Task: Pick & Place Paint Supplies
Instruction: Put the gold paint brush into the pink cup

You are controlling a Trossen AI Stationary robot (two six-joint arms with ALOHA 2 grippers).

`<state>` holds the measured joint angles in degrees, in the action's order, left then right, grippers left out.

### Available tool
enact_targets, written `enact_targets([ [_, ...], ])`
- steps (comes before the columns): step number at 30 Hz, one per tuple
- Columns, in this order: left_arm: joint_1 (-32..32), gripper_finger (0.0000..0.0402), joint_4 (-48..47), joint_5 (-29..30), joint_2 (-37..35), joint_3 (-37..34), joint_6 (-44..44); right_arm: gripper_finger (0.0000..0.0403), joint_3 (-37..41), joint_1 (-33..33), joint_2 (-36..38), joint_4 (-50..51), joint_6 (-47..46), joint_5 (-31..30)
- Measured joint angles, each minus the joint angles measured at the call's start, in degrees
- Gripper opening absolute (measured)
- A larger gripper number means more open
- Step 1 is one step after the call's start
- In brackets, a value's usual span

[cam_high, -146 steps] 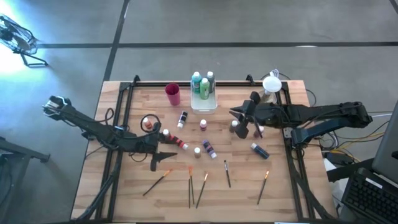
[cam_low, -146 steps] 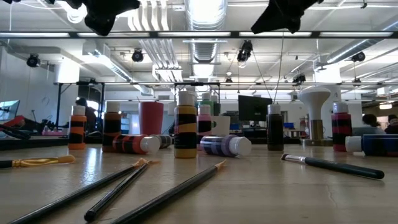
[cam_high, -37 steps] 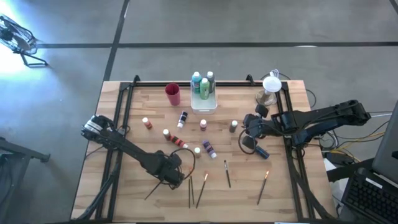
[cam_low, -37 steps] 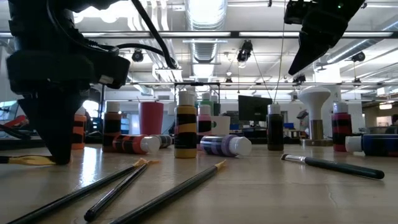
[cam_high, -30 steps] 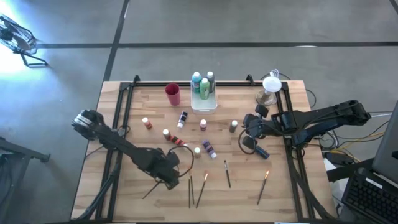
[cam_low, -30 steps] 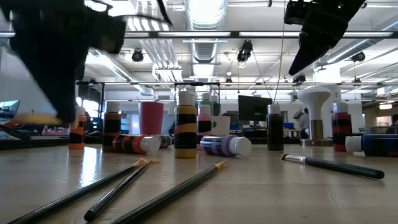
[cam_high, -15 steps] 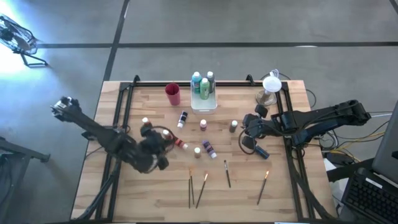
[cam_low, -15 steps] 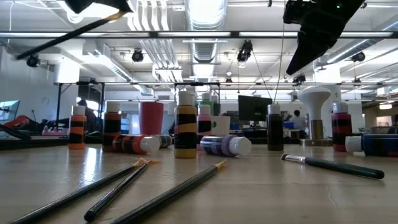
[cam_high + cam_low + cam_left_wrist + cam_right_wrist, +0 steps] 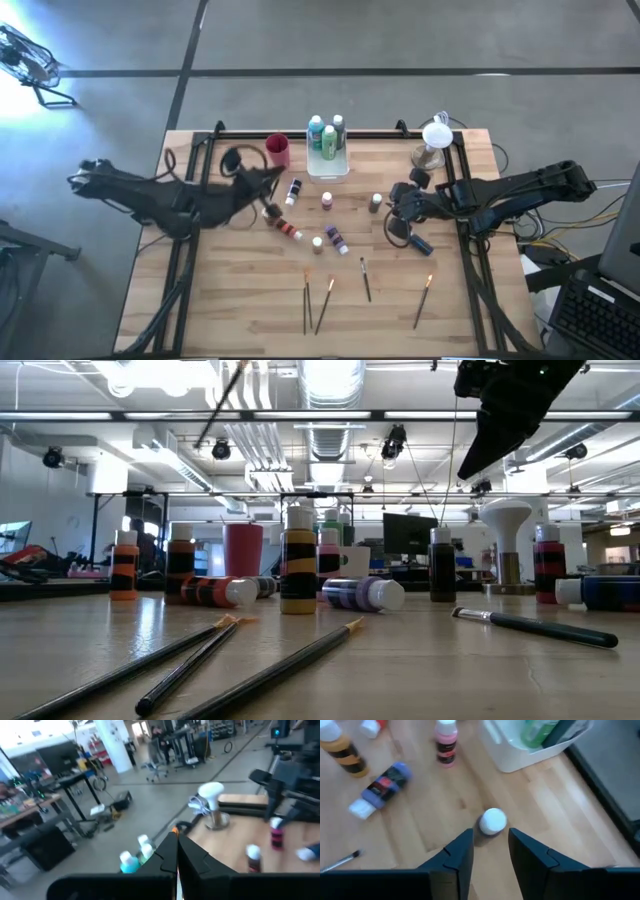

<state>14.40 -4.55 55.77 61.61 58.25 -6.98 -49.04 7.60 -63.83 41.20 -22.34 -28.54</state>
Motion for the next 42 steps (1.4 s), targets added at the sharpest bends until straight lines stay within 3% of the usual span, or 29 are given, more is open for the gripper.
enact_targets([
  [6, -13.2, 0.0000, 11.6, -13.5, -1.5, -4.8, -6.4, 0.0130, 1.2, 0.0, 0.0, -0.5, -0.2, -7.1],
  [14, -26.2, 0.0000, 20.1, -27.8, -4.3, -10.9, -3.5, 0.0137, 3.6, 0.0, 0.0, -7.3, -1.1, -7.7],
  [25, -31.4, 0.0000, 34.6, -29.6, -4.5, -17.9, -9.1, 0.0101, 4.5, 0.0, 0.0, -10.6, -0.4, -7.7],
  [42, -42.6, 0.0000, 38.0, -40.4, -3.5, -18.3, -5.6, 0.0071, 4.5, 0.0, 0.0, -10.6, -0.2, -7.7],
])
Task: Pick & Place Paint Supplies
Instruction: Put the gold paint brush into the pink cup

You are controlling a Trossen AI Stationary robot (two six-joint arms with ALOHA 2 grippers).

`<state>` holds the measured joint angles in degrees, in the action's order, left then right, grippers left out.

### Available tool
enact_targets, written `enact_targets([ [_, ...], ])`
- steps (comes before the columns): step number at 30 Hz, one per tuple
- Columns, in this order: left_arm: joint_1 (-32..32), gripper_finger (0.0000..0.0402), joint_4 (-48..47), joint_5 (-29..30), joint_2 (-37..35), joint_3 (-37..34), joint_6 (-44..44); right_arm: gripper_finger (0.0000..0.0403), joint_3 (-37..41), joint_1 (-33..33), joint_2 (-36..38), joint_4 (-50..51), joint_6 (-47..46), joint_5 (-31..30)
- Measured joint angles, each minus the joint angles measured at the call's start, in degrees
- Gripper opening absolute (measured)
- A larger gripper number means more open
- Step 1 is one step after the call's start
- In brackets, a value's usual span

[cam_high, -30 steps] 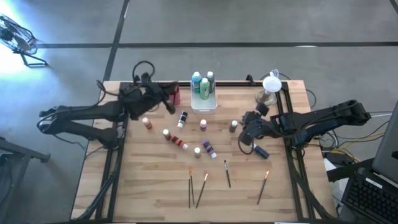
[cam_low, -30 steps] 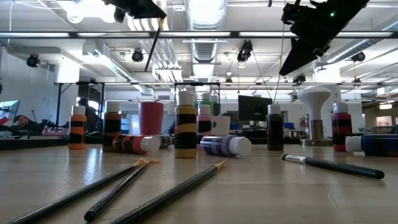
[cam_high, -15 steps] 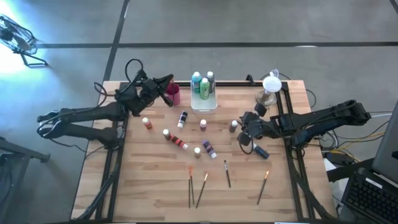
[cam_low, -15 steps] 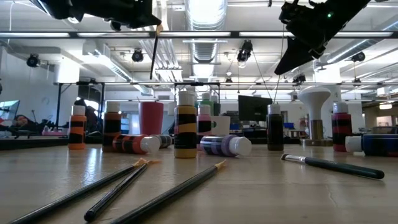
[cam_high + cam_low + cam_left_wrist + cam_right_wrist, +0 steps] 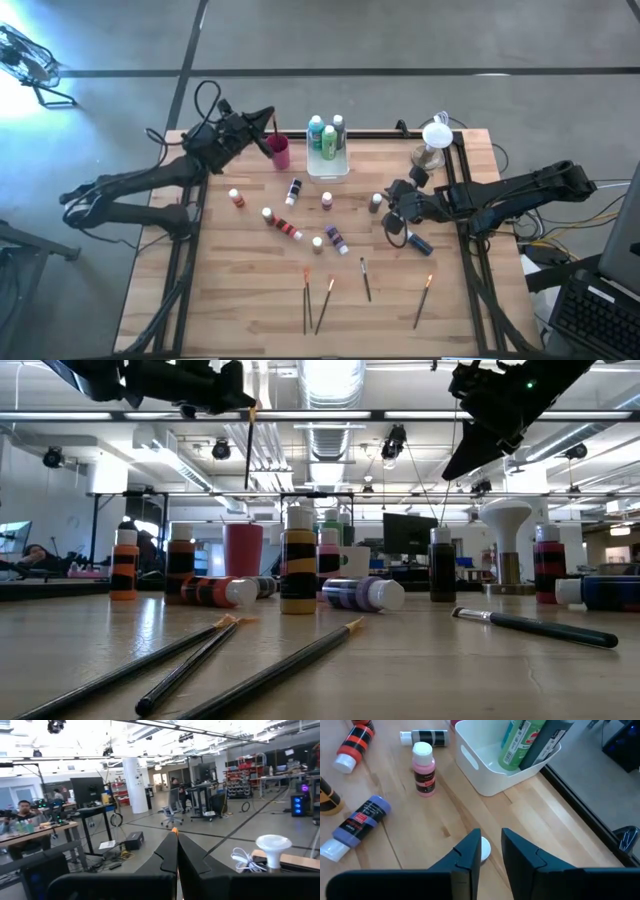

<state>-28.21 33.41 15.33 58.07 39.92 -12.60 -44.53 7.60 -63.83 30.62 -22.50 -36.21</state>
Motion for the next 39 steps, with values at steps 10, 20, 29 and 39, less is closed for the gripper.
enact_targets([
  [10, -4.9, 0.0000, 1.4, -2.8, 4.7, 0.0, 1.4, 0.0109, 0.0, 0.0, 0.7, 0.7, 0.2, -1.8],
  [20, -7.7, 0.0000, 14.3, -3.9, 11.5, -5.9, 2.6, 0.0145, 0.0, 0.0, 0.7, 2.4, 0.5, -2.0],
  [29, -8.5, 0.0000, 22.1, -3.8, 13.3, -12.2, 3.3, 0.0161, 0.0, -0.2, 0.7, 2.6, 0.5, -4.7],
  [39, -8.5, 0.0000, 22.3, -3.8, 16.7, -12.2, 1.2, 0.0141, 0.0, -1.8, 0.7, 2.3, 0.7, -9.0],
])
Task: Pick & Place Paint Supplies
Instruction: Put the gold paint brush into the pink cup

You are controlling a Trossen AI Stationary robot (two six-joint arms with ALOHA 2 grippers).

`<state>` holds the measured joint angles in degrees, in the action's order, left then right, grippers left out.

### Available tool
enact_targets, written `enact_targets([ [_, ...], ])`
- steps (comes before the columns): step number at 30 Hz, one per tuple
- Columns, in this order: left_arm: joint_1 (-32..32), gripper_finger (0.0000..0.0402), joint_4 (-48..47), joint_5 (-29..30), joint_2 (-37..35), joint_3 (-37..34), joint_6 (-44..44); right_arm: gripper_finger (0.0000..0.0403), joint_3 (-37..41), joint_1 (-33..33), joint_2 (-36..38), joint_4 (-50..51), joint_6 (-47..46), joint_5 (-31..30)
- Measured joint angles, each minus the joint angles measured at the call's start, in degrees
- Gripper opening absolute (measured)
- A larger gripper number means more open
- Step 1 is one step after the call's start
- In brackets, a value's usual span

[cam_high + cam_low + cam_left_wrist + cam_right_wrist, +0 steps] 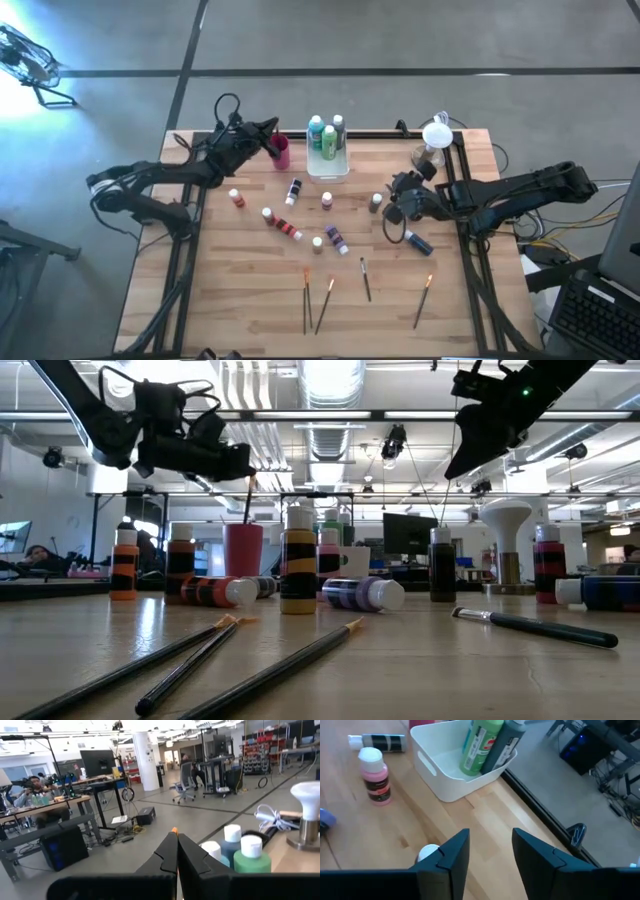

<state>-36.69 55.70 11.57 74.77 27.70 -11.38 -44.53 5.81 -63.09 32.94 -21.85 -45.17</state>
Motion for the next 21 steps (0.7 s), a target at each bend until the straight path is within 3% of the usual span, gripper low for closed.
enact_targets([
  [21, 0.0, 0.0000, 2.7, 0.1, 5.9, 0.0, -1.8, 0.0115, 0.0, -2.2, 0.0, -0.3, -0.2, 0.1],
])
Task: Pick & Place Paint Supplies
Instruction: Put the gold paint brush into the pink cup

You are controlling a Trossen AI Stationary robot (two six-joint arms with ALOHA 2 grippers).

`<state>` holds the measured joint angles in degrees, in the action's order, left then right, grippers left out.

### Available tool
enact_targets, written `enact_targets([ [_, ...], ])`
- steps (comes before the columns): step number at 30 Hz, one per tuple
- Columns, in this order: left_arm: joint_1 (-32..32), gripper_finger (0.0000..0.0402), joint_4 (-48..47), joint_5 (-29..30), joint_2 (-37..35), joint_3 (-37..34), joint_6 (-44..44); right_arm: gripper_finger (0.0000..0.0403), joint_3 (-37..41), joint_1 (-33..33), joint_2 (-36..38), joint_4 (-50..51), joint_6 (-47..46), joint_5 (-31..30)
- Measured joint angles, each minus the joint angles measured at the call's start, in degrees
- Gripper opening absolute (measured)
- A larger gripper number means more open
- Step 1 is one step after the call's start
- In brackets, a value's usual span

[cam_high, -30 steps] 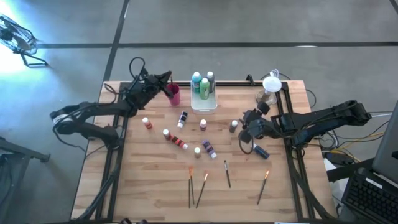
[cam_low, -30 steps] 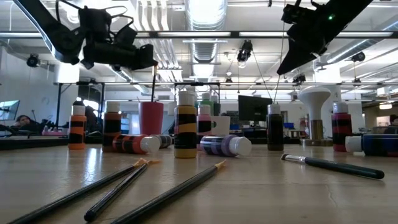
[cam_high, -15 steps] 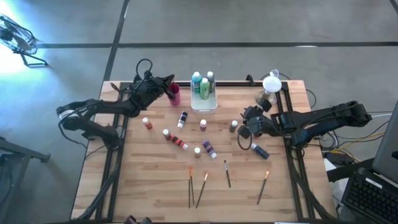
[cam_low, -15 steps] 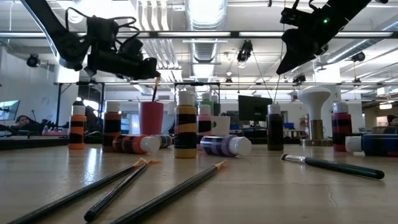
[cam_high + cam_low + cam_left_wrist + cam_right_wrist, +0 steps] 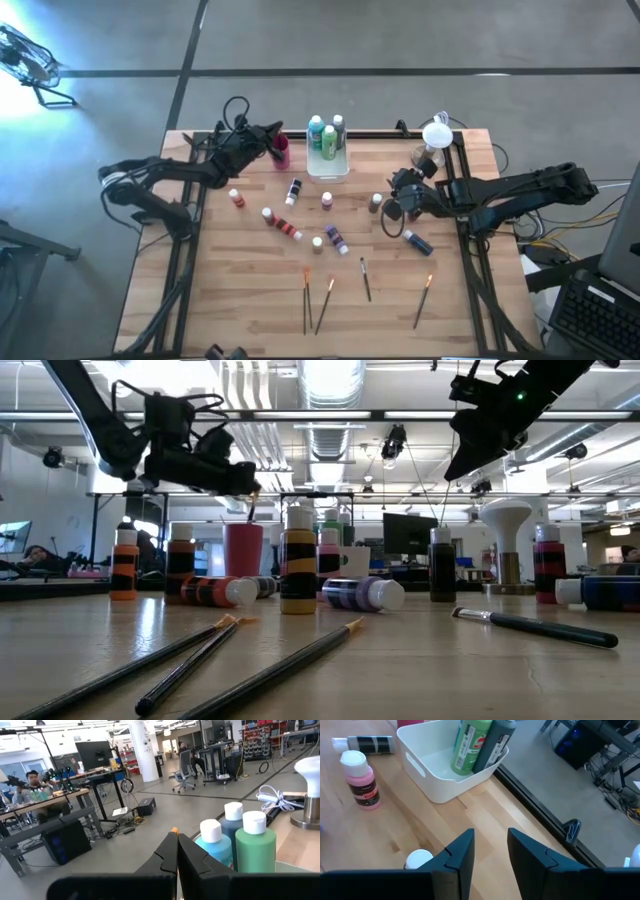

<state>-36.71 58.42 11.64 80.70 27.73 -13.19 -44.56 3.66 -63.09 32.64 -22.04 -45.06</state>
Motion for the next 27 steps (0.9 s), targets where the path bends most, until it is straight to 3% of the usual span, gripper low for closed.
enact_targets([
  [12, 0.0, 0.0000, -0.1, 0.0, 2.5, 0.0, -0.1, 0.0146, 0.0, 0.0, 0.0, -0.3, 0.1, 0.0],
  [27, 0.0, 0.0000, -3.7, 0.0, 3.4, 0.0, -0.5, 0.0112, 0.0, 0.0, 0.0, -0.3, 0.2, 0.0],
])
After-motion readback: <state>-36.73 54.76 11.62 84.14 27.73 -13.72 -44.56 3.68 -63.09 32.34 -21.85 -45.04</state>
